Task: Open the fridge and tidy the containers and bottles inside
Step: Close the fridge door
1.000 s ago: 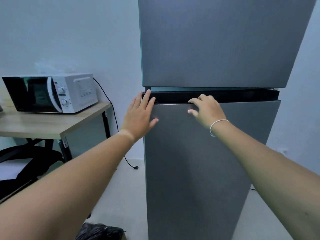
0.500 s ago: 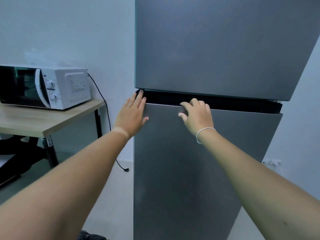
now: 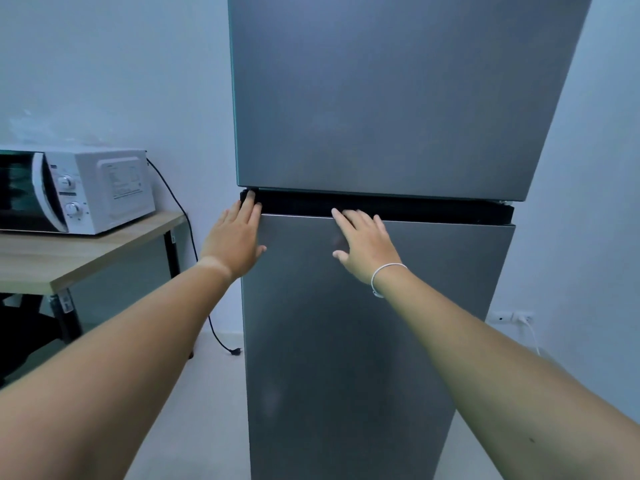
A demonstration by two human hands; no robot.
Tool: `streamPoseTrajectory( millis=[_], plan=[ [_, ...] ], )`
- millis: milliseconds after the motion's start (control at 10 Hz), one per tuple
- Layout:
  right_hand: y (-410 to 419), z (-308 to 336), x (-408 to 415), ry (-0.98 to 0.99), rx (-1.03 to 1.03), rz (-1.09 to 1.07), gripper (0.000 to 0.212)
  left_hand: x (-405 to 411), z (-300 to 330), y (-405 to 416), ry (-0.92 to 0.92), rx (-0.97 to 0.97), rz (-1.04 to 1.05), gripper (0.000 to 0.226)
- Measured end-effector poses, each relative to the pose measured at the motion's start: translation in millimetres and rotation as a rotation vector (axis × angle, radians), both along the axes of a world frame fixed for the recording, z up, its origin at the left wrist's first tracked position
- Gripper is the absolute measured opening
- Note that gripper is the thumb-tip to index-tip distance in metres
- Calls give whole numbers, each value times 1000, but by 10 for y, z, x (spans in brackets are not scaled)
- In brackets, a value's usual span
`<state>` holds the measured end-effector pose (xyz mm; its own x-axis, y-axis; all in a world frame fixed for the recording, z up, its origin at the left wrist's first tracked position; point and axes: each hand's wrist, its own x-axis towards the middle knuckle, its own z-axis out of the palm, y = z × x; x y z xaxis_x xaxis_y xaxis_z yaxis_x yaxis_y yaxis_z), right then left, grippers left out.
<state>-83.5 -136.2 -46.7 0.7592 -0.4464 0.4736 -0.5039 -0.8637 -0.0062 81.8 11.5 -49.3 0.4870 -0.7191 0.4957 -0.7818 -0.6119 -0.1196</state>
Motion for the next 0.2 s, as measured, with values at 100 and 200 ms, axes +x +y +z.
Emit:
streamPoseTrajectory(
  millis=[100, 200],
  plan=[
    [60, 35, -126, 64, 112, -2, 72, -63, -15, 50, 45, 44, 19, 84],
    [120, 85, -257, 52, 174, -59, 71, -189, 4, 99, 104, 52, 31, 83]
  ],
)
